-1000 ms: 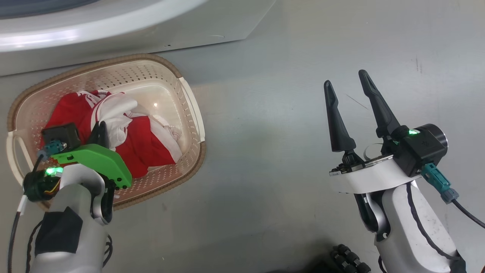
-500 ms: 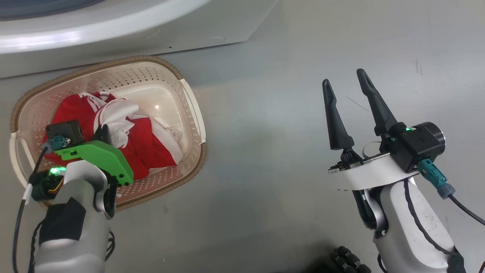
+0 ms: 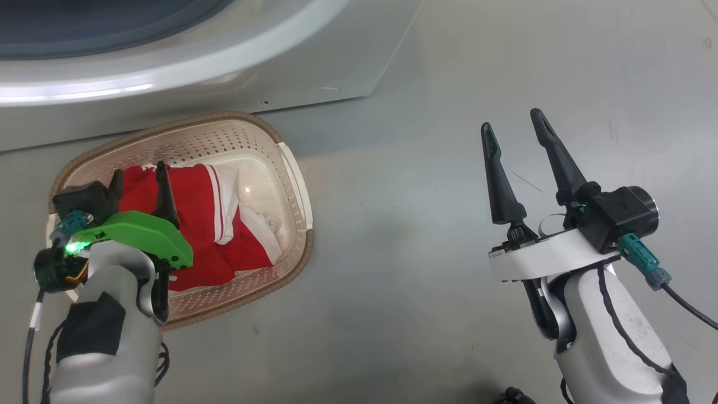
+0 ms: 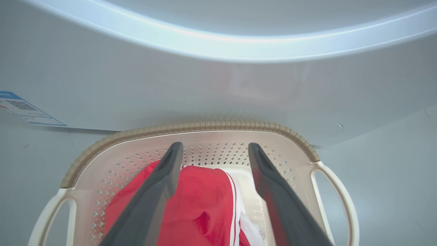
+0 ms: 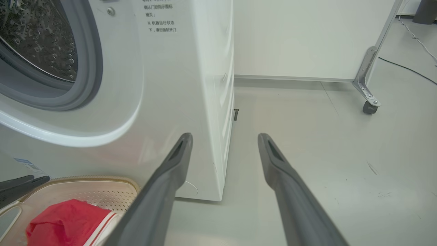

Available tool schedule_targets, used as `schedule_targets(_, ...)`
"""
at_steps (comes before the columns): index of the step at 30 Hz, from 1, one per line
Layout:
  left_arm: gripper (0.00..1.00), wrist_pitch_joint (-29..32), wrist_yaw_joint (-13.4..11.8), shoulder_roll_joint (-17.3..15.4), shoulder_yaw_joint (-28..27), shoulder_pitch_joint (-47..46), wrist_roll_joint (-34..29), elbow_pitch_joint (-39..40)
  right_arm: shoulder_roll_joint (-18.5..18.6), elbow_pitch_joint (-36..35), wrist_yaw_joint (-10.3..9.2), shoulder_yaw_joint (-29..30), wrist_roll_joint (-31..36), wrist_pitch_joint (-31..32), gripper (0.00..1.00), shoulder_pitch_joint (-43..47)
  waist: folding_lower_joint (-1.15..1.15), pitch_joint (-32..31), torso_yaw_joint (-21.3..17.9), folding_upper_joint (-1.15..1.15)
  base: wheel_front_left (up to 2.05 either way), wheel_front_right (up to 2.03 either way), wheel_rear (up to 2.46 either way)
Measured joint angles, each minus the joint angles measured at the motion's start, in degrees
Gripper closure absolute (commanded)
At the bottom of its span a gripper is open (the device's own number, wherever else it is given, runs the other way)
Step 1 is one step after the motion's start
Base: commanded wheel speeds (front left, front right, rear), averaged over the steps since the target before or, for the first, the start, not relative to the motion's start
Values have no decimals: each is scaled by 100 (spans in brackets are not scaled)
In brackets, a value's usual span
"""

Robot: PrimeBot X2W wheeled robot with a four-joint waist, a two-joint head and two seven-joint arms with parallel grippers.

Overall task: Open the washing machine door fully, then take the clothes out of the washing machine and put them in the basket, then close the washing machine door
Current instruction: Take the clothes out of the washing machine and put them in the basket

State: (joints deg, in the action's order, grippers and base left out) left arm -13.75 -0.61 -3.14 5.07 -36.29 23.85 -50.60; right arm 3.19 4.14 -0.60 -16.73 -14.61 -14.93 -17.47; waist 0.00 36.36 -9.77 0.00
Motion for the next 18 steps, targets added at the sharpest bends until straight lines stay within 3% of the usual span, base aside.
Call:
schedule_targets(11, 0, -99, 97, 23, 104, 31, -188, 576, 0, 155, -3, 153, -10, 0, 0, 102, 0, -565, 163, 0, 0, 0, 0)
schedule_targets(18, 0, -94, 99, 23, 49, 141, -461, 1752, 0, 257, -4, 278, -10, 0, 0, 324, 0, -990, 325, 0, 0, 0, 0)
